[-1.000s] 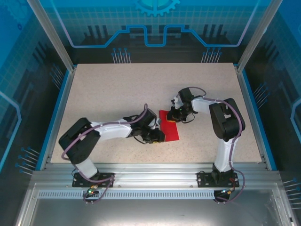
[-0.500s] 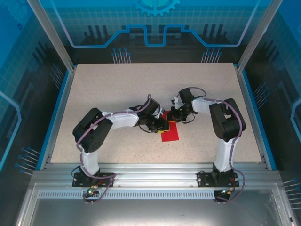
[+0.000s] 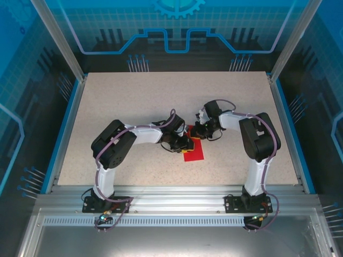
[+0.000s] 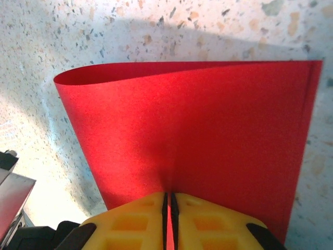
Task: Fold a paper plane with a square sheet of paper (fold left side to right side)
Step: First fold in half a square sheet of paper at the center of the table.
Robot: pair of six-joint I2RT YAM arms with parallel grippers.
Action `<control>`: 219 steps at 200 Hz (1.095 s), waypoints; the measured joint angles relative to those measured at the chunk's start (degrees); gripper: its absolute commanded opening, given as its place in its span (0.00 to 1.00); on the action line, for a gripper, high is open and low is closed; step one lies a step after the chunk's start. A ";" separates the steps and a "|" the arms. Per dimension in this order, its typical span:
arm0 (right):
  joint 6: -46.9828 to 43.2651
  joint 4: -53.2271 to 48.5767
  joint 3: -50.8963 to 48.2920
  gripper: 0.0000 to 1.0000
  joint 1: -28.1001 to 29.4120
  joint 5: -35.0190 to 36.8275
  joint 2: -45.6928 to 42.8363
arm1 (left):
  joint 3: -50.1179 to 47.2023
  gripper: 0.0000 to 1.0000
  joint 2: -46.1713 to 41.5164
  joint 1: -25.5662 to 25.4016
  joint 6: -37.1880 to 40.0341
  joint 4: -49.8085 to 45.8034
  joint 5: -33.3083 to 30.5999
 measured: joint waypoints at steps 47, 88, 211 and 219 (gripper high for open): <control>-1.36 -4.24 -0.52 0.45 -3.43 2.27 -9.22 | -0.07 0.30 0.00 0.00 -0.04 0.00 -0.28; -2.89 -8.22 -6.38 0.19 -7.30 4.20 -22.32 | -0.07 0.30 0.00 -0.17 -0.04 -0.11 -0.61; -0.63 -7.91 -19.34 0.12 2.73 2.34 -18.82 | 0.17 0.30 -0.02 -0.26 -0.02 -0.63 -1.31; -0.63 -7.61 -19.30 0.12 2.93 2.36 -18.40 | 0.17 0.30 -0.02 -0.26 -0.02 -0.63 -1.31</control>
